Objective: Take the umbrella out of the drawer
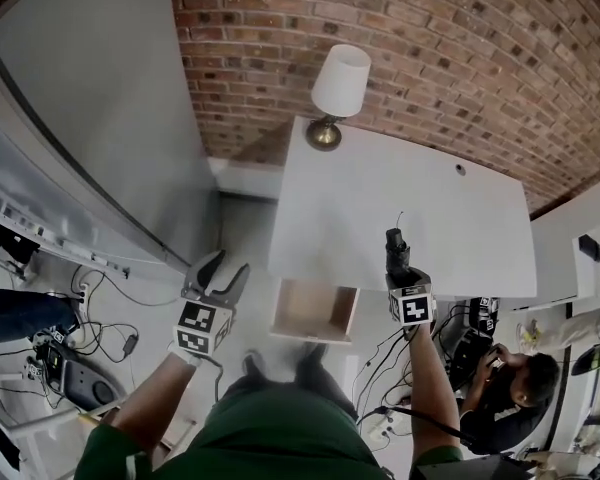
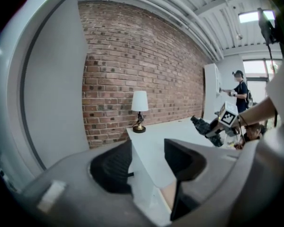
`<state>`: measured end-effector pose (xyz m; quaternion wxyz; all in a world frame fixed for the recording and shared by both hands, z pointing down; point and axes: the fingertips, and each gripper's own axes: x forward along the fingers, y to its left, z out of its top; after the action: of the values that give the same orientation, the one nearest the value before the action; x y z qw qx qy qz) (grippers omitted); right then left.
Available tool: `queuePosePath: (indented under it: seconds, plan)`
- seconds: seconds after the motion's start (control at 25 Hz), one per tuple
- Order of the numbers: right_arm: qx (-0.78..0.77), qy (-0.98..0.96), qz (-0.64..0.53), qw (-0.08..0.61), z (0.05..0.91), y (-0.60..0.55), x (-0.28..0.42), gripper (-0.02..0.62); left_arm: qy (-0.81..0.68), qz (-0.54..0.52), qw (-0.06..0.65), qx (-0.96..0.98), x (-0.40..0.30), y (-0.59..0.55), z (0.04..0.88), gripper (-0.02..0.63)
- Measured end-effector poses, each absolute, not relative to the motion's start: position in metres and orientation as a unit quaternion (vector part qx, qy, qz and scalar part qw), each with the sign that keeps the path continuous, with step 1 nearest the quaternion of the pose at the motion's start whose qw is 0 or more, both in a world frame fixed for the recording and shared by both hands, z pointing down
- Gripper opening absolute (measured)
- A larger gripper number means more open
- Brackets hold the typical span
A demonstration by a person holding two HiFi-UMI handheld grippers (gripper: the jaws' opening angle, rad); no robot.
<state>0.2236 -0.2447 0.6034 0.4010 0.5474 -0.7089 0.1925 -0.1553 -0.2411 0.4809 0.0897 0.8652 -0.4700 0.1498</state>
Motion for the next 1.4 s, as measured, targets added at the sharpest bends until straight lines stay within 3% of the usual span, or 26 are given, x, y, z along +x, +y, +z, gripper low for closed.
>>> queuePosePath:
  seconds: [0.56, 1.16, 1.4]
  plan:
    - [0.500, -0.708, 0.200, 0.457, 0.651, -0.371, 0.347, 0.190, -0.539, 0.179, 0.099, 0.817, -0.084, -0.276, 0.489, 0.215]
    - [0.445, -0.691, 0.264, 0.505, 0.724, -0.426, 0.381, 0.195, -0.592, 0.202, 0.107, 0.773, -0.053, -0.288, 0.490, 0.213]
    - [0.465, -0.684, 0.272, 0.493, 0.729, -0.431, 0.383, 0.221, -0.596, 0.204, 0.106, 0.770, -0.056, -0.289, 0.487, 0.213]
